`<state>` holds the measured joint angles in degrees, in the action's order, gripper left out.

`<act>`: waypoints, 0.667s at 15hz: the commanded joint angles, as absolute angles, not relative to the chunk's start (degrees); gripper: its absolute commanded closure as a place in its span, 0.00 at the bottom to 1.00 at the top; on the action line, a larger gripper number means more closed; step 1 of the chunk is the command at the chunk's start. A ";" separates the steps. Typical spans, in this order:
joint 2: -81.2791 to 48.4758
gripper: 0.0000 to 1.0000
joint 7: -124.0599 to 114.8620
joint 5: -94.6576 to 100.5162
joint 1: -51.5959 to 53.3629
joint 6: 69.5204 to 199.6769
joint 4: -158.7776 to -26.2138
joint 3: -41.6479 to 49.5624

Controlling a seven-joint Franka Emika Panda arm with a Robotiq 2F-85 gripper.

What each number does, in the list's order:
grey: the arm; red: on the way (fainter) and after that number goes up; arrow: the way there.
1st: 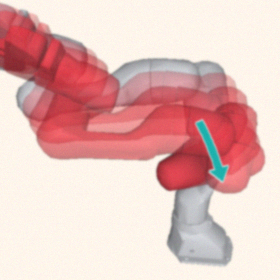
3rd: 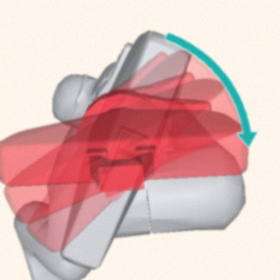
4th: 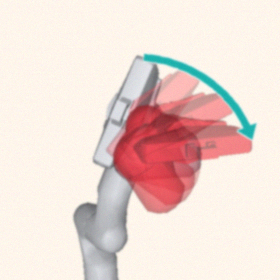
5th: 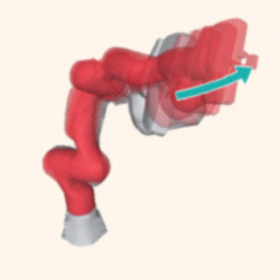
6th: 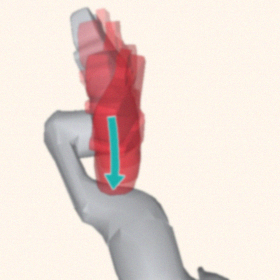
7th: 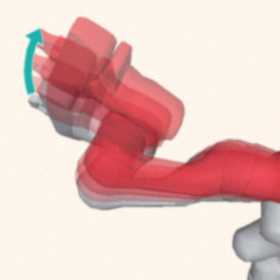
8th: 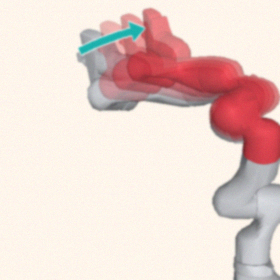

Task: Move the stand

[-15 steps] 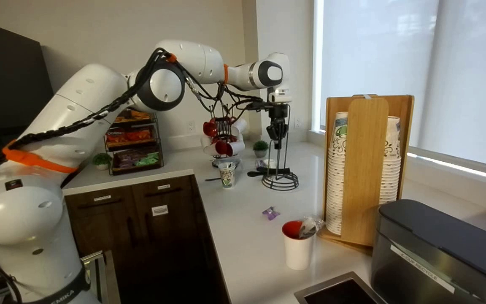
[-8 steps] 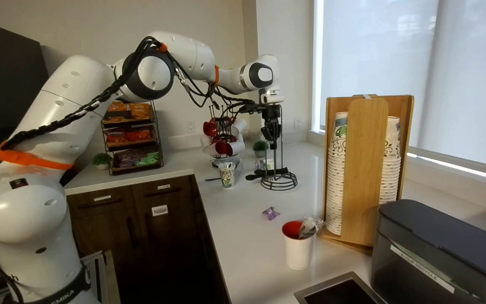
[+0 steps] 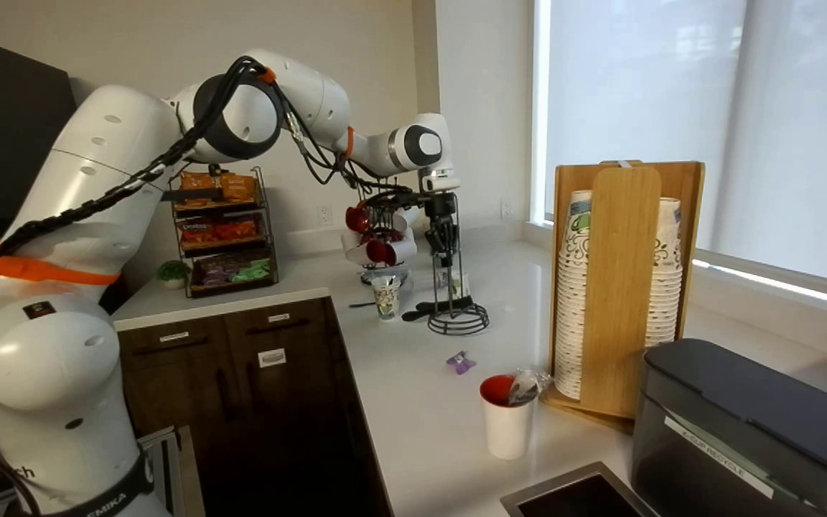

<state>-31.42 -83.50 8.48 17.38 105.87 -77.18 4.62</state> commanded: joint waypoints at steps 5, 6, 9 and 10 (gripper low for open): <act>-28.06 0.95 -86.66 8.27 15.93 109.56 -85.20 2.44; -28.01 0.67 -87.06 8.43 15.90 109.55 -85.45 2.43; -27.39 0.53 -88.19 9.79 15.54 108.62 -84.96 3.14; -26.70 0.45 -89.47 10.12 15.15 108.62 -84.55 3.71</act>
<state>-29.98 -86.39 8.99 16.19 107.76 -82.64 3.46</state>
